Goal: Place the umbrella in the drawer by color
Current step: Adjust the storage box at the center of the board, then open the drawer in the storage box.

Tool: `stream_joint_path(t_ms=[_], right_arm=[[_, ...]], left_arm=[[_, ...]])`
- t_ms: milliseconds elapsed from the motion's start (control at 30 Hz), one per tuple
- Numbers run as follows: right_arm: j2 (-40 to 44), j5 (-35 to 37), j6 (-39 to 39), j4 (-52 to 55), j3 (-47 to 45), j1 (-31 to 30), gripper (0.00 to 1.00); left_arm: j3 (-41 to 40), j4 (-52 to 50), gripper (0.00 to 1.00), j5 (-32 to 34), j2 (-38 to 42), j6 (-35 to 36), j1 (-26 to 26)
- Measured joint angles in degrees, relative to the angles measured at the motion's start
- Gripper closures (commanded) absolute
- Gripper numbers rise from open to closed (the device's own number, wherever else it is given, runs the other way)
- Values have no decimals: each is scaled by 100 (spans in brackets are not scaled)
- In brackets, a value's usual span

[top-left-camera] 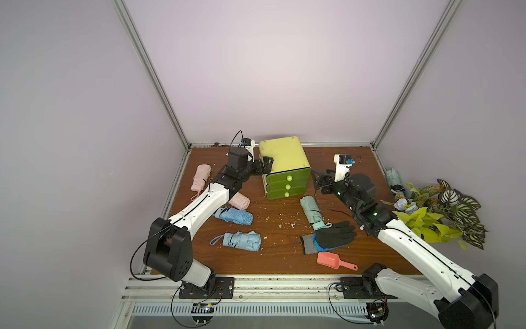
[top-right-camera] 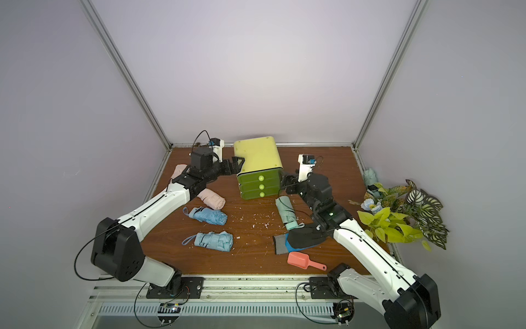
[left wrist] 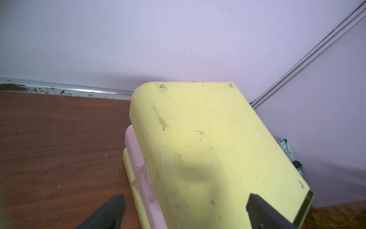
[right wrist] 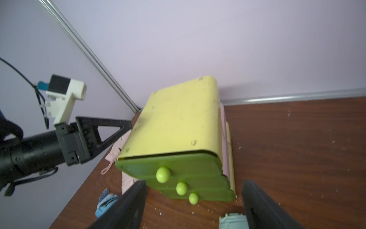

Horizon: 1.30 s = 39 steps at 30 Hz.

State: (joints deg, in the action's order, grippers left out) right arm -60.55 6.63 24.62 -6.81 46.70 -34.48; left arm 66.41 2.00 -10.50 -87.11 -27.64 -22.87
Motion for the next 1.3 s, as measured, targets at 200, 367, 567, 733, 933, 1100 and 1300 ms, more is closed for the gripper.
stream_joint_path(t_ms=[200, 367, 567, 733, 933, 1100, 1300], right_arm=[[-796, 284, 188, -358, -90, -623, 19], [-1491, 354, 271, -793, 79, -654, 22], [-2118, 328, 332, -1080, 555, -654, 32], [-2363, 203, 472, -1239, 688, -654, 37], [-2433, 181, 549, -1266, 688, -656, 41], [-2450, 181, 592, -1272, 699, -654, 57], [-2470, 107, 603, -1327, 697, -664, 87]], left_arm=[[68, 68, 0, -105, -238, -70, 0], [136, 79, 0, -103, -306, -70, 0], [136, 81, 0, -125, -306, -85, 0], [136, 85, 0, -129, -306, -94, 0], [136, 90, 1, -146, -306, -96, 0], [136, 111, 0, -151, -306, -96, 0], [116, 168, 0, -210, -306, -114, 0]])
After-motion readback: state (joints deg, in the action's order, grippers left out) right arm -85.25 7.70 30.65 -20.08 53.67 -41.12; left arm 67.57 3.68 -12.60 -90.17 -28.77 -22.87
